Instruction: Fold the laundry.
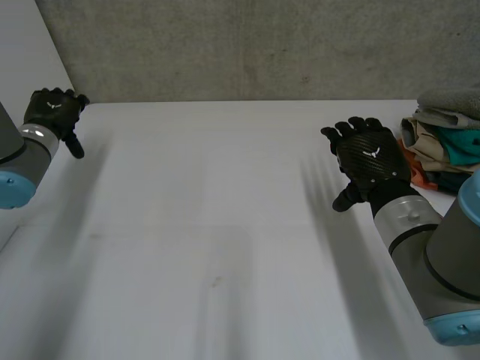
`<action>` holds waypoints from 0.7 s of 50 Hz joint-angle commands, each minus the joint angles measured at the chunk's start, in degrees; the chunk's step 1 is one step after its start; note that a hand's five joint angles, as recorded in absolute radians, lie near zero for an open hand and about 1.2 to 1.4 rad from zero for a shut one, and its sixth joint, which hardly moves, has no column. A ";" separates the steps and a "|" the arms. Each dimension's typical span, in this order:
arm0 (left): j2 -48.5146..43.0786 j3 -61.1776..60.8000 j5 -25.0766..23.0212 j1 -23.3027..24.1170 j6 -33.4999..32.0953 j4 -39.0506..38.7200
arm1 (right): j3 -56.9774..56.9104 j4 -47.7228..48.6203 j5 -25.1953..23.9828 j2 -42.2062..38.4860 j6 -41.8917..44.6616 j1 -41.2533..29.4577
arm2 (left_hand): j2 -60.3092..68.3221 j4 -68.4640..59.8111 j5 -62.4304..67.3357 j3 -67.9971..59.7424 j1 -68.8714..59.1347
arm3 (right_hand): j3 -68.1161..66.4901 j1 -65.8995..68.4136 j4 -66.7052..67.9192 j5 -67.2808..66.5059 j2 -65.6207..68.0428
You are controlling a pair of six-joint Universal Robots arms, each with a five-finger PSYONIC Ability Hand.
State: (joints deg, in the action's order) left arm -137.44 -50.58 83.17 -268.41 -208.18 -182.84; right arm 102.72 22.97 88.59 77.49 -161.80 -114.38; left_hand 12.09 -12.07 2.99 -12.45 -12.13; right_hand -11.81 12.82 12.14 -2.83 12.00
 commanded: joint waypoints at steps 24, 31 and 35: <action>-3.28 2.51 -2.39 -2.47 -10.85 0.54 | -1.90 -1.43 -0.52 0.30 2.72 1.70 | -2.09 2.07 -2.99 2.45 2.13 | 1.81 -2.82 -2.14 2.83 -2.00; 5.15 -6.01 -2.04 -5.10 -15.50 14.96 | -3.05 -5.74 -2.19 0.83 3.16 2.75 | -2.09 2.07 -2.99 2.45 2.13 | 1.81 -2.82 -2.14 2.83 -2.00; 10.16 -13.57 -2.48 -5.98 -17.96 19.80 | -3.49 -6.44 -3.51 0.74 3.25 3.02 | -2.09 2.07 -2.99 2.45 2.13 | 1.81 -2.82 -2.14 2.83 -2.00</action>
State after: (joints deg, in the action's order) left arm -133.25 -55.58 80.86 -273.07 -222.91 -170.30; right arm 99.77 18.08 86.72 78.32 -158.68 -111.83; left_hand 12.09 -12.04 2.99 -12.45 -12.13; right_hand -11.81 12.82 12.14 -2.82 12.00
